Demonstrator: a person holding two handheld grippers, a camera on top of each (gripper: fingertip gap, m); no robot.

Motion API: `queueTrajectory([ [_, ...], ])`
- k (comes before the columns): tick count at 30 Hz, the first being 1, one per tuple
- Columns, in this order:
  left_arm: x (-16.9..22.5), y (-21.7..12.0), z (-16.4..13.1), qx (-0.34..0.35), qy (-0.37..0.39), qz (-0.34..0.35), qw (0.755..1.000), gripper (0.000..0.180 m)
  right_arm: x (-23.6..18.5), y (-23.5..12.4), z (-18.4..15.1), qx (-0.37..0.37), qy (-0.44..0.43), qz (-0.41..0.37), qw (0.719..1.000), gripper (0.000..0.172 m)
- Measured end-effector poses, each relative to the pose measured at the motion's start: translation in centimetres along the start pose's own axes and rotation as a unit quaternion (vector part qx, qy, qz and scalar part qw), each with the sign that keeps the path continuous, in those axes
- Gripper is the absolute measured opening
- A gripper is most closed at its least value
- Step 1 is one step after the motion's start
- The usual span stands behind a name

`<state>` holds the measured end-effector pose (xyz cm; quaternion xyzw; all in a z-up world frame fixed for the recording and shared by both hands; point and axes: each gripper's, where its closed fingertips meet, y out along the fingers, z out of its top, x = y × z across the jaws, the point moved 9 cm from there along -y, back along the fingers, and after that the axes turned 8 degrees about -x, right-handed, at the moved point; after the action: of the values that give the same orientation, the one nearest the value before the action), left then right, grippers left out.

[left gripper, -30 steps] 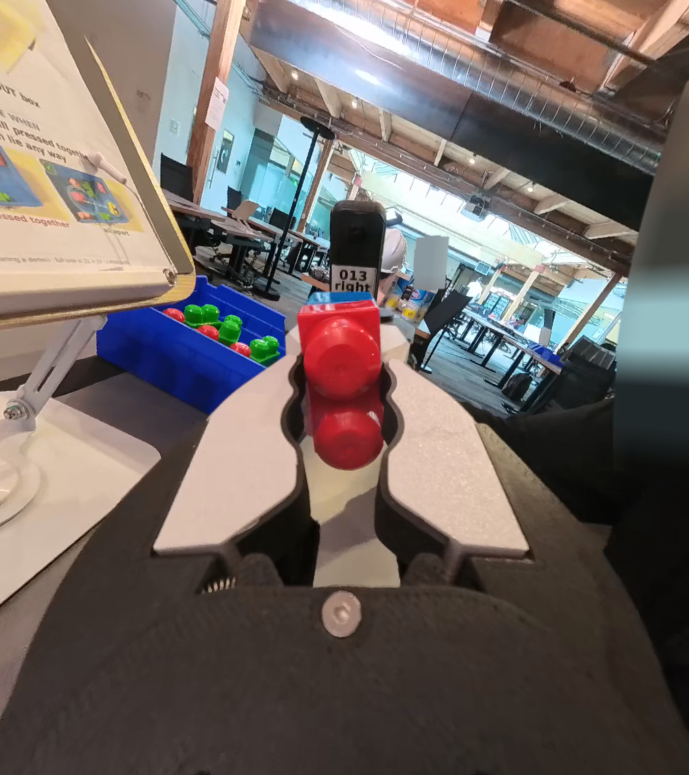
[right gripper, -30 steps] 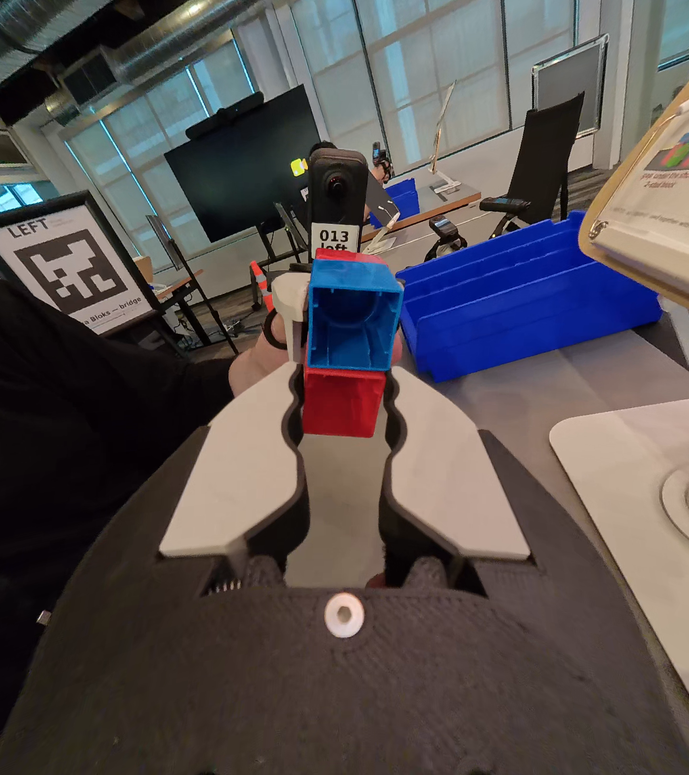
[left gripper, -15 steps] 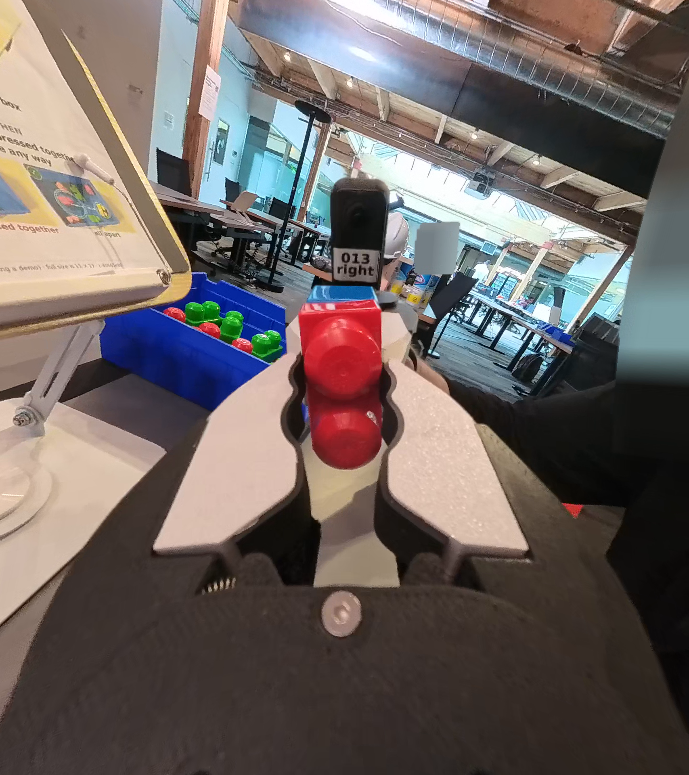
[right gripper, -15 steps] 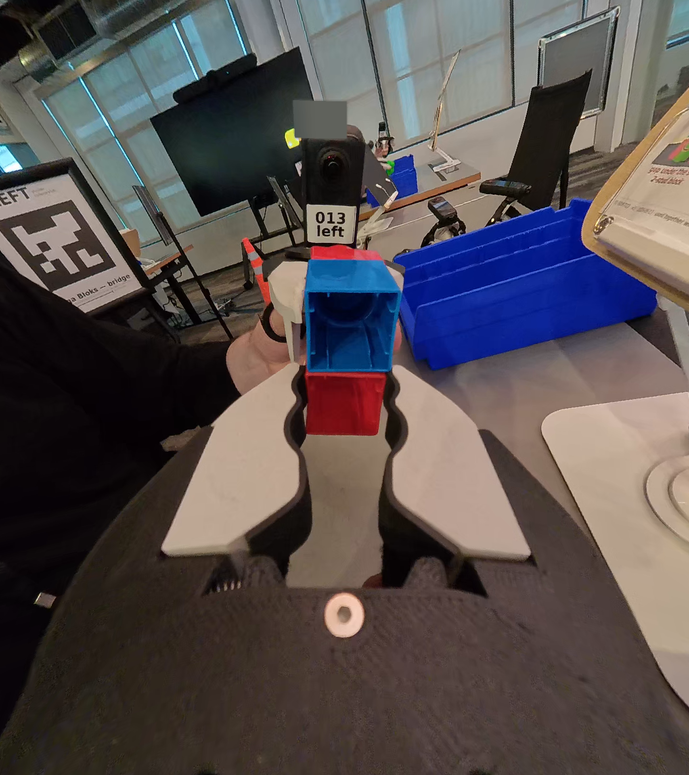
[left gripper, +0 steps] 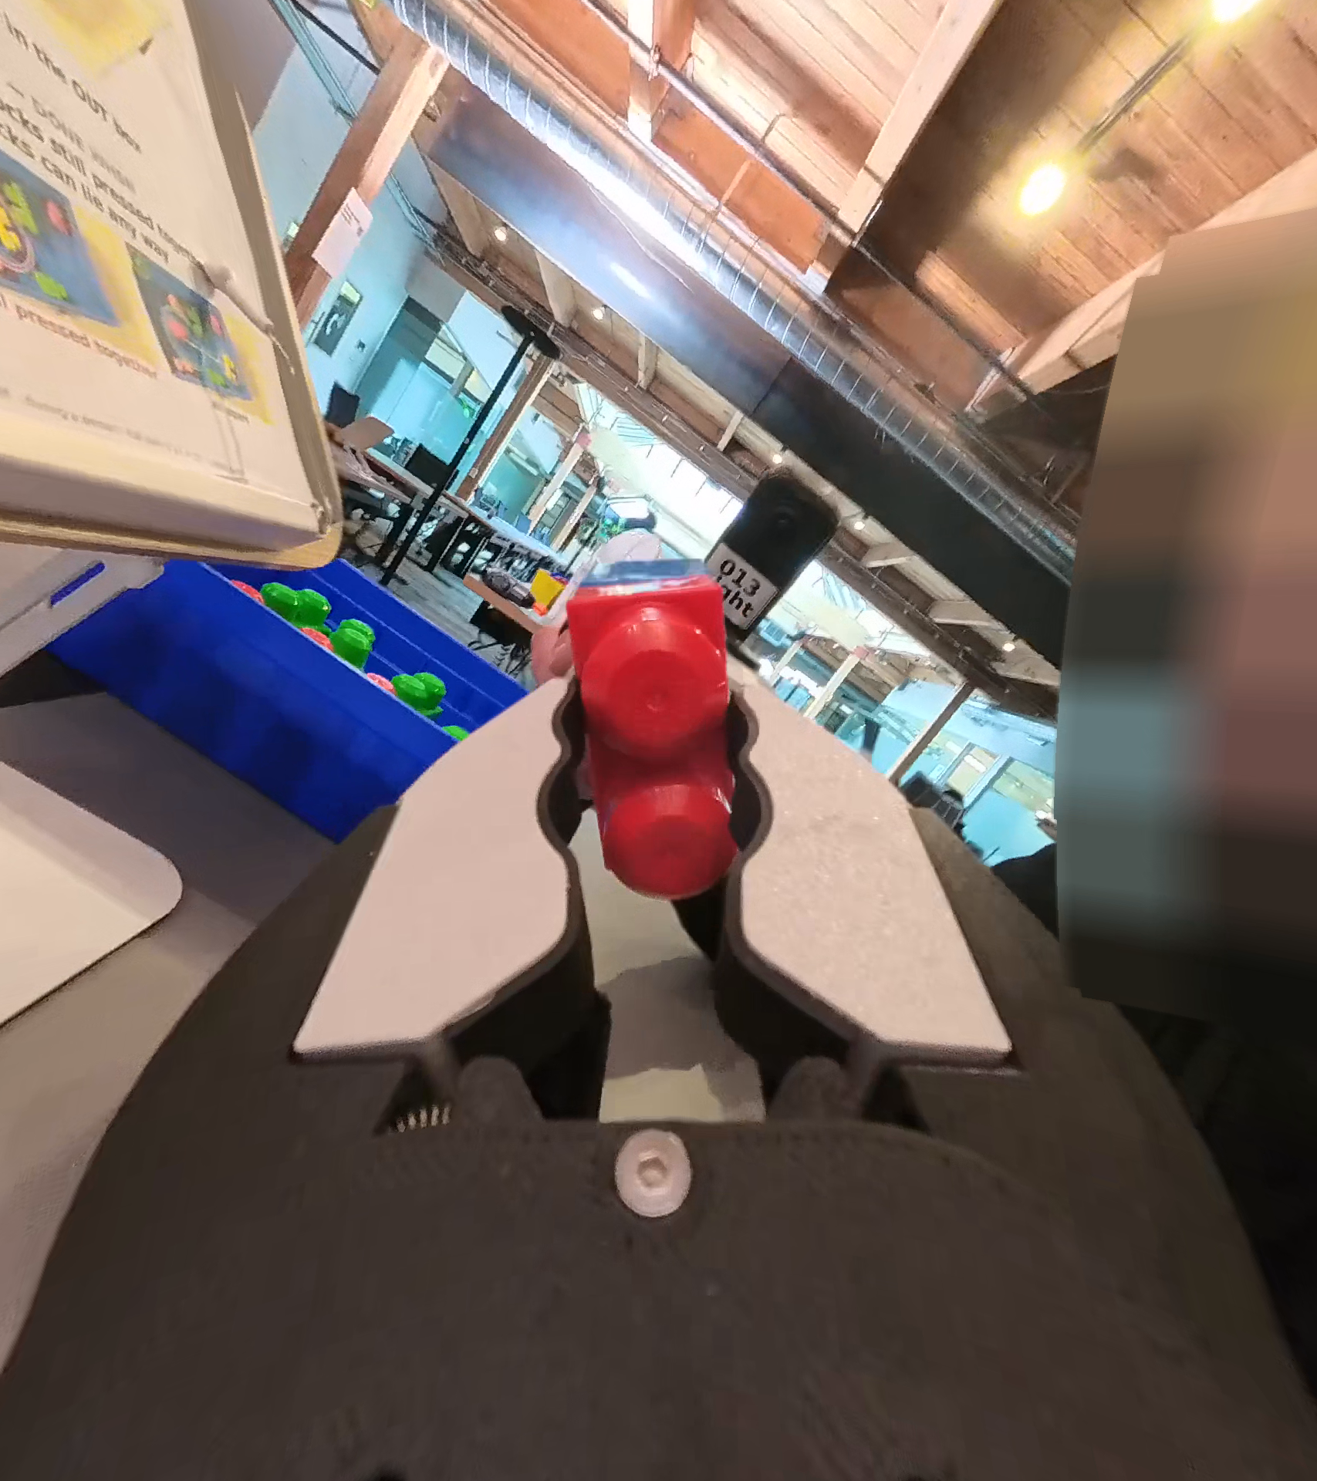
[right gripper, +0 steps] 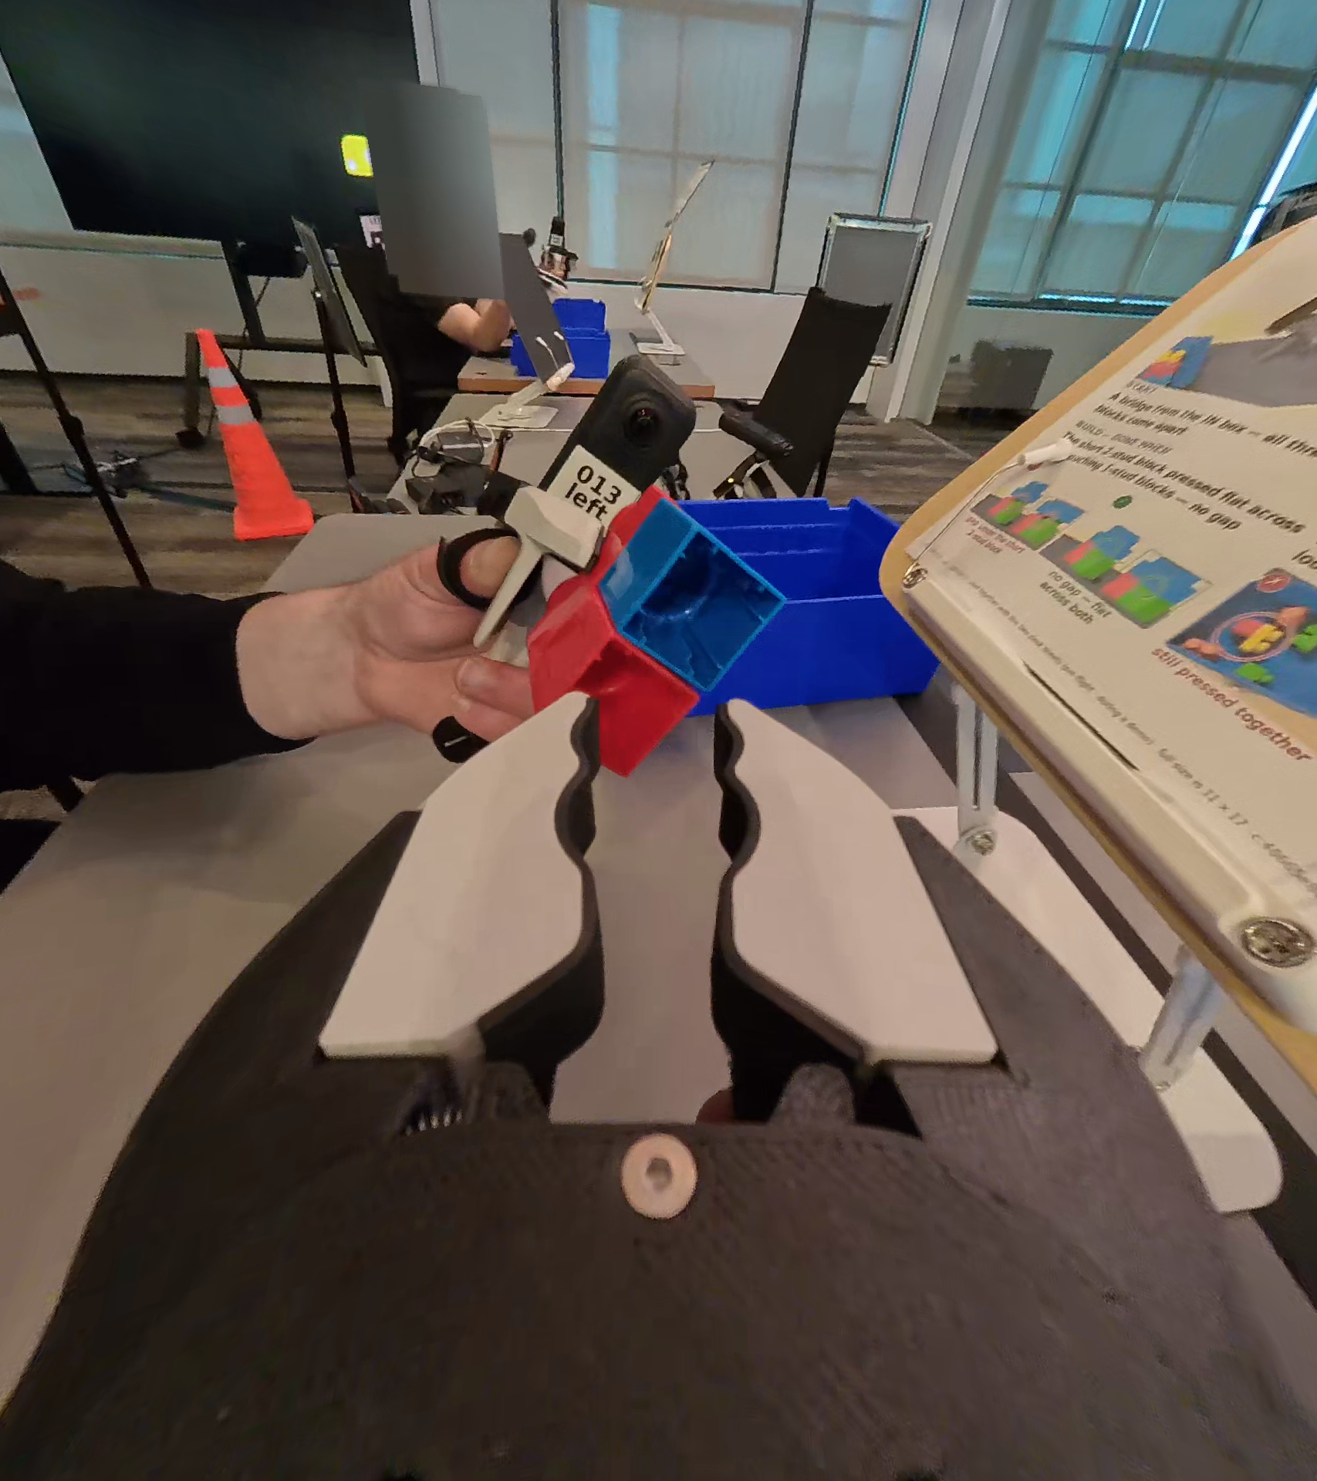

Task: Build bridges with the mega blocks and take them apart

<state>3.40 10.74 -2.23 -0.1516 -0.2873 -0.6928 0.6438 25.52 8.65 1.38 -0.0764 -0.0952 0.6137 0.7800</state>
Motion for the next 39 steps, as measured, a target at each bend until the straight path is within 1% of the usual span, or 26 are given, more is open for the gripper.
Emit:
queueTrajectory([
  [3,-0.1,0.1,-0.2,0.004,-0.02,-0.033,0.999,0.034,-0.4,0.0,0.2,-0.013,-0.036,-0.015,0.999,0.025],
  [5,-0.2,0.3,-0.4,0.001,-0.029,-0.055,0.998,0.034,-1.2,0.2,0.5,-0.02,-0.083,-0.031,0.996,0.027],
  [7,-0.1,0.7,-0.7,-0.008,-0.031,-0.078,0.996,0.034,-2.0,0.5,0.6,-0.046,-0.135,-0.06,0.988,0.027],
  [9,0.0,1.1,-0.8,-0.021,-0.029,-0.086,0.996,0.034,-2.5,0.8,0.6,-0.061,-0.178,-0.092,0.978,0.027],
  [12,0.2,1.2,-0.8,-0.019,-0.027,-0.092,0.995,0.034,-2.8,0.6,0.8,-0.047,-0.207,-0.109,0.971,0.024],
  [14,0.1,1.0,-0.7,-0.019,-0.01,-0.066,0.998,0.034,-2.3,0.0,0.9,-0.028,-0.177,-0.094,0.979,0.024],
  [16,0.2,0.7,-0.5,-0.017,0.004,-0.059,0.998,0.034,-1.6,-0.5,1.1,0.001,-0.107,-0.053,0.993,0.029],
  [18,0.4,0.6,-0.3,-0.019,0.026,-0.046,0.998,0.034,-0.9,-0.6,1.2,0.01,-0.029,-0.002,1.0,0.037],
  [21,0.6,0.9,-0.2,-0.04,0.053,-0.013,0.998,0.033,-0.5,-0.1,0.9,0.021,0.053,0.053,0.997,0.047],
  [23,0.6,0.9,-0.3,-0.045,0.066,0.004,0.997,0.033,-0.4,0.3,0.6,0.033,0.087,0.076,0.993,0.048],
  [25,0.7,1.1,-0.4,-0.051,0.07,0.009,0.996,0.033,-0.4,0.7,0.3,0.023,0.1,0.081,0.991,0.035],
  [26,0.7,1.3,-0.5,-0.061,0.08,0.018,0.995,0.033,-0.4,0.8,0.2,0.018,0.099,0.079,0.992,0.033],
  [27,0.9,1.6,-0.6,-0.071,0.089,0.021,0.993,0.033,-0.6,1.0,0.1,0.018,0.094,0.079,0.992,0.027],
  [28,1.1,1.9,-0.7,-0.079,0.096,0.022,0.992,0.033,-0.8,1.3,-0.1,0.01,0.089,0.085,0.992,0.015],
  [29,1.2,2.1,-0.8,-0.081,0.105,0.03,0.991,0.034,-1.0,1.5,-0.2,0.007,0.086,0.096,0.992,0.009],
  [34,1.3,1.9,-0.7,-0.07,0.117,0.026,0.99,0.033,-1.2,2.0,-0.6,0.025,0.088,0.107,0.99,0.008],
  [37,1.6,1.6,-0.4,-0.06,0.134,0.034,0.989,0.033,-1.0,1.6,-0.4,0.032,0.075,0.095,0.992,0.02],
  [39,1.8,1.3,-0.1,-0.056,0.145,0.039,0.987,0.033,-1.0,1.2,-0.1,0.03,0.057,0.081,0.995,0.018],
])
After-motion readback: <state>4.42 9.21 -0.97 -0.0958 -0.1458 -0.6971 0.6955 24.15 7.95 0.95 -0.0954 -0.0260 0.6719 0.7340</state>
